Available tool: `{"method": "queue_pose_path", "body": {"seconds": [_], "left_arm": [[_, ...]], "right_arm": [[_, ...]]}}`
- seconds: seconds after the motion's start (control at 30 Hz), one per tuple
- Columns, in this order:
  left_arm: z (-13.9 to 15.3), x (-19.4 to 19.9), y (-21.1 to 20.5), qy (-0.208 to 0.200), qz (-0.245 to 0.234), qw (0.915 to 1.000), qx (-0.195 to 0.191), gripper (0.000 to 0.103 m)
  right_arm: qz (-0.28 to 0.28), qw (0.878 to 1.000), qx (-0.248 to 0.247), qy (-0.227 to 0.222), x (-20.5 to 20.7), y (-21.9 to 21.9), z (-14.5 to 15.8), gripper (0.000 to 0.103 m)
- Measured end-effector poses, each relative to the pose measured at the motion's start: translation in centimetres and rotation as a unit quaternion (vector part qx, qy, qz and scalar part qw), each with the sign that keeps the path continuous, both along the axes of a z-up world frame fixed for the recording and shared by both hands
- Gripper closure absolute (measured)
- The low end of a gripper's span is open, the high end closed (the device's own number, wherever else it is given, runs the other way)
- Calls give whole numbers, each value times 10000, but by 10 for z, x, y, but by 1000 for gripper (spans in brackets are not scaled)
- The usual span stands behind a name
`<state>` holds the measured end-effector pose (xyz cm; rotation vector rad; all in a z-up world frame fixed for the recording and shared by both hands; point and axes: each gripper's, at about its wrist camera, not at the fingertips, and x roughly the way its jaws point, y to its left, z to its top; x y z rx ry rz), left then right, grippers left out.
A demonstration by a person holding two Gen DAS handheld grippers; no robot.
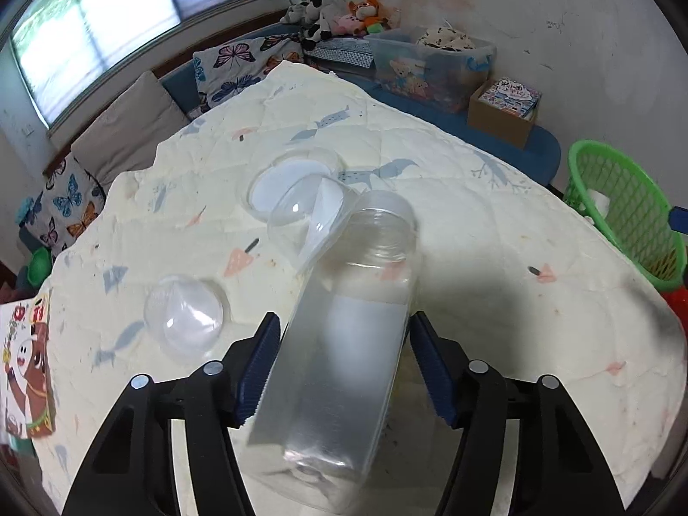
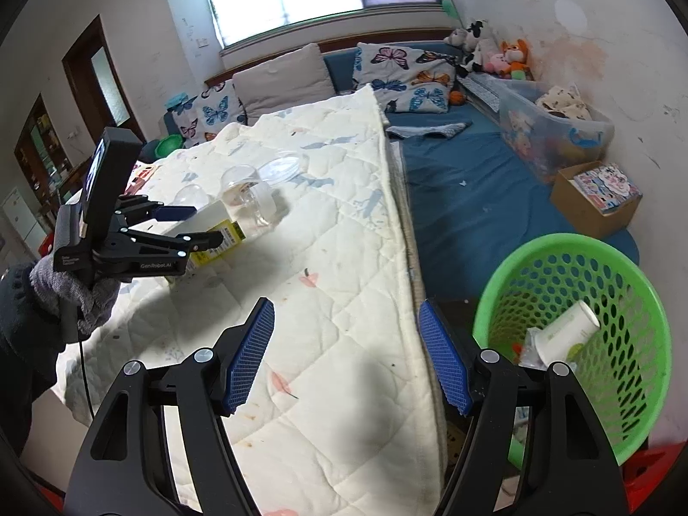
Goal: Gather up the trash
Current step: 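Grasp the clear plastic bottle with the left gripper and lift it, then grasp a clear dome lid with the right gripper while the left holds the bottle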
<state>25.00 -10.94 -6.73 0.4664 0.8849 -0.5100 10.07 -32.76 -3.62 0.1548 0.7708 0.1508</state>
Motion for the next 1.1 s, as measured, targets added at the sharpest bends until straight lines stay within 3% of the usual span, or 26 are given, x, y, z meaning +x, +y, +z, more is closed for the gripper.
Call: {"method": "queue_pose_path", "body": {"seconds": [0.37, 0.53, 0.87, 1.1], "left_arm": [[19, -44, 33, -65, 131, 9994, -315, 47], [25, -58, 56, -138, 300, 9991, -276, 47], [28, -62, 99, -234, 779, 9964, -257, 48], [19, -62, 111, -72, 791, 9962, -355, 48]], "right_arm": [[351, 9993, -105, -51, 18, 25, 4, 33], [623, 9980, -143, -23, 36, 47, 2, 33], [1135, 9933, -228, -12, 89, 105, -4, 33], [1203, 9924, -243, 123, 131, 128, -17, 35]]}}
